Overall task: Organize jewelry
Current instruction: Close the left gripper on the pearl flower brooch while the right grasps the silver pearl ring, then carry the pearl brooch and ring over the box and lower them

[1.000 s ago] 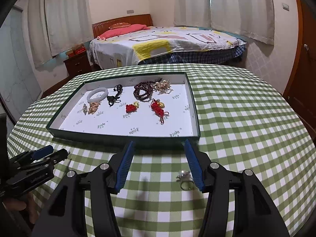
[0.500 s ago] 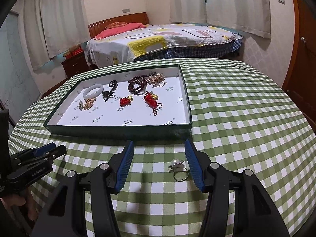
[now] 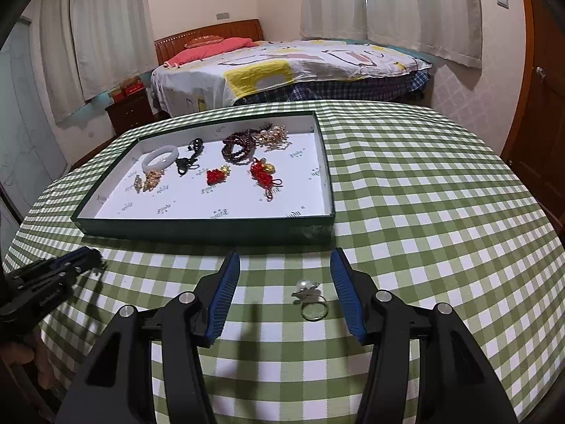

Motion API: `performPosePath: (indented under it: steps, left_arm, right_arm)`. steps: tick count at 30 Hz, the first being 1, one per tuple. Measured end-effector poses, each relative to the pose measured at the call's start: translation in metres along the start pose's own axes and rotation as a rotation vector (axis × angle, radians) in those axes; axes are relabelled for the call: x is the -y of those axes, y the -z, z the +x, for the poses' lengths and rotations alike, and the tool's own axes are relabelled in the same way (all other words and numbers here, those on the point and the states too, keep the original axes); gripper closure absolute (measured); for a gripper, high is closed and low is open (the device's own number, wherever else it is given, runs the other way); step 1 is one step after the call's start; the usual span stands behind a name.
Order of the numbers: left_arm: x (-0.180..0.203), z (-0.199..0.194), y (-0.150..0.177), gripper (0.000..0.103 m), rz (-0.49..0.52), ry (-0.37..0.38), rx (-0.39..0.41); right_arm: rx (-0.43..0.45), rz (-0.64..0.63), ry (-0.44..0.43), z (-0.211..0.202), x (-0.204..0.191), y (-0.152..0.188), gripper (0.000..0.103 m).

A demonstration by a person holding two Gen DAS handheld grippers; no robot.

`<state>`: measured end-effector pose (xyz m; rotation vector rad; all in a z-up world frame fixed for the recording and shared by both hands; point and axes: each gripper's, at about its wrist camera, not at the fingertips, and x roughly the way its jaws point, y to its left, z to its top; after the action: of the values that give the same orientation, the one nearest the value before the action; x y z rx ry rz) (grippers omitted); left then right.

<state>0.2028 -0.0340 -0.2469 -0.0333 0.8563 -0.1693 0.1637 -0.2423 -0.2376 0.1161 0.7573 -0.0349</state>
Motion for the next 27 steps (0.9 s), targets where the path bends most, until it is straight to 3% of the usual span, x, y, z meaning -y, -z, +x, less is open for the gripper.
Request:
performPosePath:
  steps: [21, 27]
  left_arm:
    - [-0.017, -0.015, -0.005, 0.083, -0.042, -0.003, 0.032]
    - [-0.019, -0.017, 0.0, 0.083, -0.044, -0.006, 0.026]
  right_arm:
    - [-0.094, 0.017, 0.06, 0.023, 0.015, 0.007, 0.052]
    - [-0.127, -0.009, 0.041, 0.026, 0.009, 0.011, 0.073]
